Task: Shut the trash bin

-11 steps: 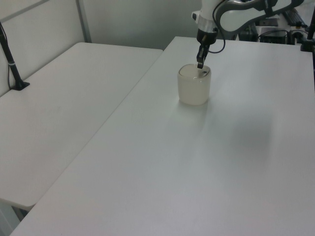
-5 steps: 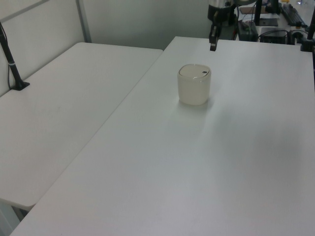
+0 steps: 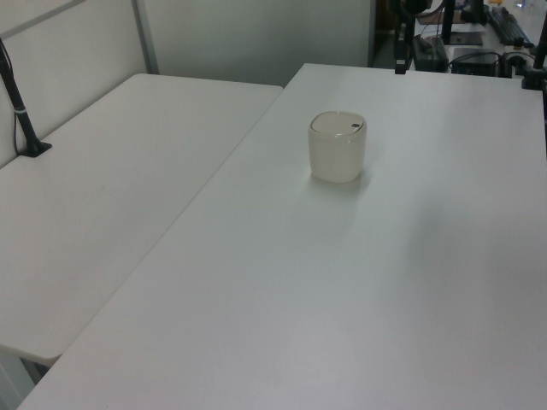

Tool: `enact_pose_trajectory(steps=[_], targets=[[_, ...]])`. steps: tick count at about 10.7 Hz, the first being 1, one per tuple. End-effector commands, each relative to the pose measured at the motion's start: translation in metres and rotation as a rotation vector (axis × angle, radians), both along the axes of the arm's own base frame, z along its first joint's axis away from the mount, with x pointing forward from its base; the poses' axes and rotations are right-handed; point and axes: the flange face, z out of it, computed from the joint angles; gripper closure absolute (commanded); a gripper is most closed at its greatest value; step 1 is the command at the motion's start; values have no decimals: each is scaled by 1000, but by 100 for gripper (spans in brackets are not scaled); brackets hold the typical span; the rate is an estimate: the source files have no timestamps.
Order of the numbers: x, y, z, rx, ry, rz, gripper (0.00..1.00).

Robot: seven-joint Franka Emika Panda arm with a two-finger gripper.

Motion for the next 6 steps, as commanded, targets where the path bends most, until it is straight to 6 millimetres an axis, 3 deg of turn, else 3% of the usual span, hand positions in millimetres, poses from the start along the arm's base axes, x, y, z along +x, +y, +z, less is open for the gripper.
enact_pose_trajectory(steps=[1,6], targets=[[-6,1,-5,4,15,-69,0],[-5,-7,-3,6,7,-87,0]])
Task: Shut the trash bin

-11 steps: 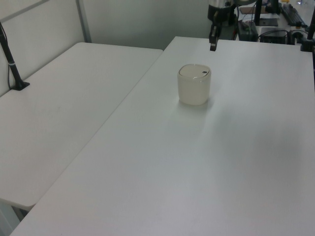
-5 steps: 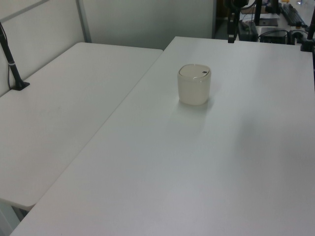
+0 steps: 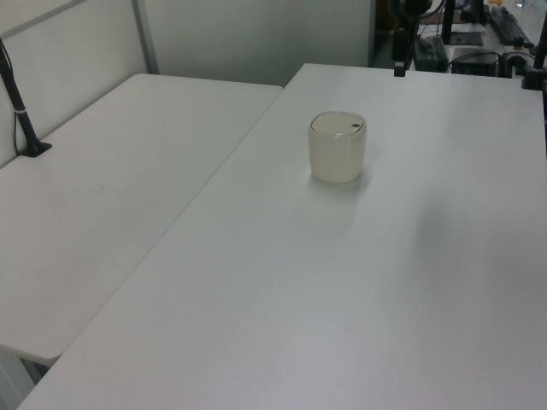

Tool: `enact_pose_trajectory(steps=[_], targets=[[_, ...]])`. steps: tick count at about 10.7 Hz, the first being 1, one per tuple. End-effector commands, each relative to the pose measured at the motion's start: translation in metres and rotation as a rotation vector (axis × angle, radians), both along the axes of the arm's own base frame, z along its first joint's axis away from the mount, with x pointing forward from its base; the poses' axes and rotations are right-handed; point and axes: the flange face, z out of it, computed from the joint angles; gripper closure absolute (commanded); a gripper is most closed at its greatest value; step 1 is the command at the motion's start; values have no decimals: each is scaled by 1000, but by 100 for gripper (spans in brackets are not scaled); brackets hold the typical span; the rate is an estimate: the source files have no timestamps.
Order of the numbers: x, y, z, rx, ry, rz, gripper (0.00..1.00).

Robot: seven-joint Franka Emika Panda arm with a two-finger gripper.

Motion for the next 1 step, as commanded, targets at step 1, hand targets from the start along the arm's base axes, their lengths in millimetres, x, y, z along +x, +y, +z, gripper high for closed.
enact_pose_trajectory(steps=[1], targets=[[-5,-2,1,5,6,-24,0]])
